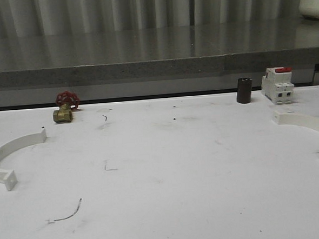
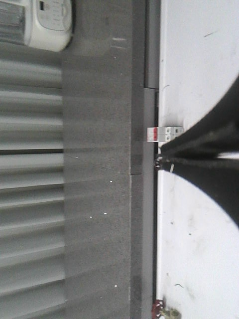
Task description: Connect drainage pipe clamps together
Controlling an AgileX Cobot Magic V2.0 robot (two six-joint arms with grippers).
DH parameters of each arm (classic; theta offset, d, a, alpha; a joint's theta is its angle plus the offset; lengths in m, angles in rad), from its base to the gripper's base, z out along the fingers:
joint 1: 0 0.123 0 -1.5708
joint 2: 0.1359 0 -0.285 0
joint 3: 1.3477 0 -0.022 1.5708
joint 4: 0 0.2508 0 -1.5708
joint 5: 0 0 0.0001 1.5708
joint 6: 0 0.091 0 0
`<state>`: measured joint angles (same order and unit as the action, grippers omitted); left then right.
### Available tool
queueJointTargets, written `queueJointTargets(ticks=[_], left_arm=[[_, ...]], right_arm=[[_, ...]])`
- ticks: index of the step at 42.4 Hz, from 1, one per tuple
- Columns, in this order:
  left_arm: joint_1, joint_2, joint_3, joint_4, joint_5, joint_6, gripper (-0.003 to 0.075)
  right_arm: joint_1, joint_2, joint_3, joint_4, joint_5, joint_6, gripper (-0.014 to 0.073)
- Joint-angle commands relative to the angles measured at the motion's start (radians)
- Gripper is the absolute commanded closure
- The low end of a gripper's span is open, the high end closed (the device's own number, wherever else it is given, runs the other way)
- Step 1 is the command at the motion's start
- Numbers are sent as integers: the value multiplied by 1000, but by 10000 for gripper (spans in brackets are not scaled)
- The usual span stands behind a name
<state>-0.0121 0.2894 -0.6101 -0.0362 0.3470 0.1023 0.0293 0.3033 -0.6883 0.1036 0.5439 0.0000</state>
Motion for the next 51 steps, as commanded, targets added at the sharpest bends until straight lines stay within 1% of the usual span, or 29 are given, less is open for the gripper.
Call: queueJointTargets(ticks=[1,4,9,13,19,21,23,25,27,29,31,32,33,35,37,43,51], left_arm=[[-6,86,-66,0,-17,-2,741],[-6,144,-66,0,5,-2,741],[-6,229,-59,0,86,-2,741],[-6,291,-59,-13,134,-2,741],[-6,385,-57,-26,154,-2,741],[-6,412,-57,-26,161,-2,740],[-6,436,-57,-26,165,-2,727],[-6,458,-57,-26,166,-2,666],[-6,474,-57,-26,163,-2,545],[-6,478,-57,-37,152,-2,460],[-6,478,-57,-55,151,-2,366],[-6,478,-57,-60,151,-2,343],[-6,478,-57,-60,151,-2,303],[-6,478,-57,-60,151,-2,262],[-6,478,-57,-62,151,-2,243],[-6,503,-82,-72,171,-2,242],[-6,649,-193,-72,271,-2,241]], right_arm=[[-7,114,-63,2,13,-6,661],[-7,186,-63,2,56,-6,661],[-7,299,-62,2,147,-6,661],[-7,384,-62,4,163,-6,661],[-7,495,-62,4,192,-6,660],[-7,520,-62,4,187,-6,652],[-7,534,-62,4,186,-6,603],[-7,541,-62,4,187,-6,494],[-7,543,-62,4,188,-6,370],[-7,543,-62,4,187,-6,293],[-7,543,-62,4,186,-6,224],[-7,543,-62,4,186,-6,204],[-7,543,-62,4,188,-6,190],[-7,543,-62,4,190,-6,176],[-7,543,-62,4,192,-6,177],[-7,543,-62,4,192,-6,177],[-7,543,-62,4,192,-6,177]])
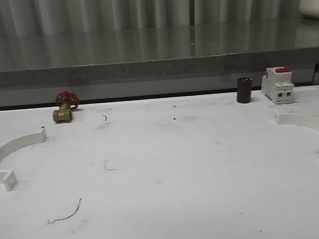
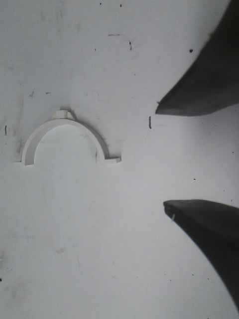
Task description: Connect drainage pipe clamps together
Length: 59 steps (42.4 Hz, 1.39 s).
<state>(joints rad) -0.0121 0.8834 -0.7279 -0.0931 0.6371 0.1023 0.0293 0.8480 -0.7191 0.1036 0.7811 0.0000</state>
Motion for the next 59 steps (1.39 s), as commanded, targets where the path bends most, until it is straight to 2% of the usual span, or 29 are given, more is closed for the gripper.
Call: queueJointTargets(ticks=[1,8,20,32,43,59], left_arm=[[-6,77,-90,-15,-2,-2,241],[-6,245,-185,-16,50,-2,241],[-6,503,-316,-54,54,-2,242],[-48,722,-419,-54,52,-2,283],[-67,857,-464,-21,49,-2,283],[-65,936,-464,14,-29,-2,283]], right_arm=[[-7,-2,-31,4,-45,-6,177],[-7,-2,-31,4,-45,-6,177],[-7,-2,-31,4,-45,-6,177],[-7,-2,-31,4,-45,-6,177],[-7,-2,-31,4,-45,-6,177],[-7,-2,-31,4,-45,-6,177]])
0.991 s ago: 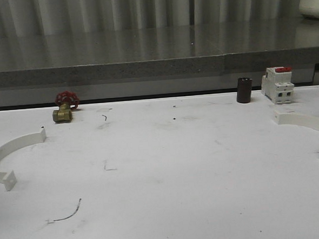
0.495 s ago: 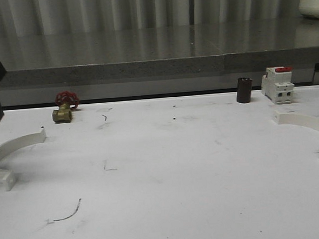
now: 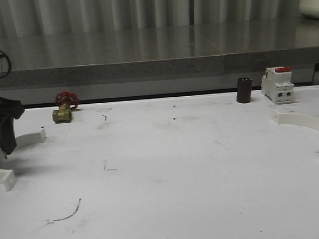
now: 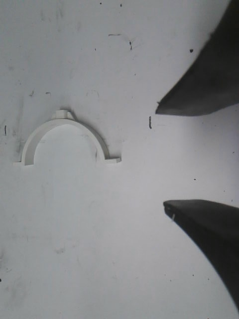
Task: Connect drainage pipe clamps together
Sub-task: 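Lower the left gripper onto the nearby white clamp half and grasp its end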
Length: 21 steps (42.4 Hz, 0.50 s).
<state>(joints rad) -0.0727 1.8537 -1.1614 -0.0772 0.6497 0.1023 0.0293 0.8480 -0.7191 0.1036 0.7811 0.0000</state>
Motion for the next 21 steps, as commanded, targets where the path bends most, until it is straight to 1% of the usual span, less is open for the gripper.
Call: queueJointTargets(ticks=[1,8,21], left_arm=[[-5,-34,-30,-2,-44,-2,283],[-5,-32,-30,-8,-44,-2,286],[-5,-18,-30,-8,-48,-2,358]], right_arm=[[-7,-2,-31,4,-45,-6,177],[-7,-2,-31,4,-46,-6,177],[-7,-2,-31,4,-46,-6,177]])
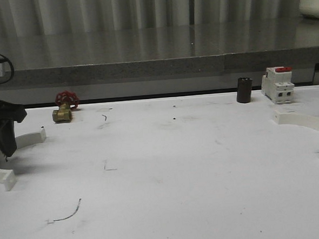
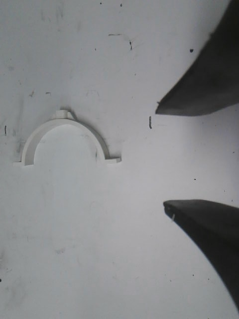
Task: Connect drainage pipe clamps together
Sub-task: 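Lower the left gripper onto the nearby white clamp half and grasp its end, then lift the white clamp half with the left gripper and carry it toward table center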
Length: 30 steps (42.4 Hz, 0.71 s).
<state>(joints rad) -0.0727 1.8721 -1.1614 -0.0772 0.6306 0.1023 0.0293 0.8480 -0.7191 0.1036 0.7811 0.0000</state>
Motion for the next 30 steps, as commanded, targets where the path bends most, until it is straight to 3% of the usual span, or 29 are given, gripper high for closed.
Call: queueJointTargets(ticks=[1,15,30], left_arm=[[-5,-34,-30,-8,-28,-2,361],[-5,-15,-30,-8,-26,-2,414],[-5,-12,-30,-8,-29,-2,620]], right_arm=[[-7,-2,-31,4,-46,-6,177],[-7,-2,-31,4,-45,-6,177],[-7,-2,-31,4,-45,-6,177]])
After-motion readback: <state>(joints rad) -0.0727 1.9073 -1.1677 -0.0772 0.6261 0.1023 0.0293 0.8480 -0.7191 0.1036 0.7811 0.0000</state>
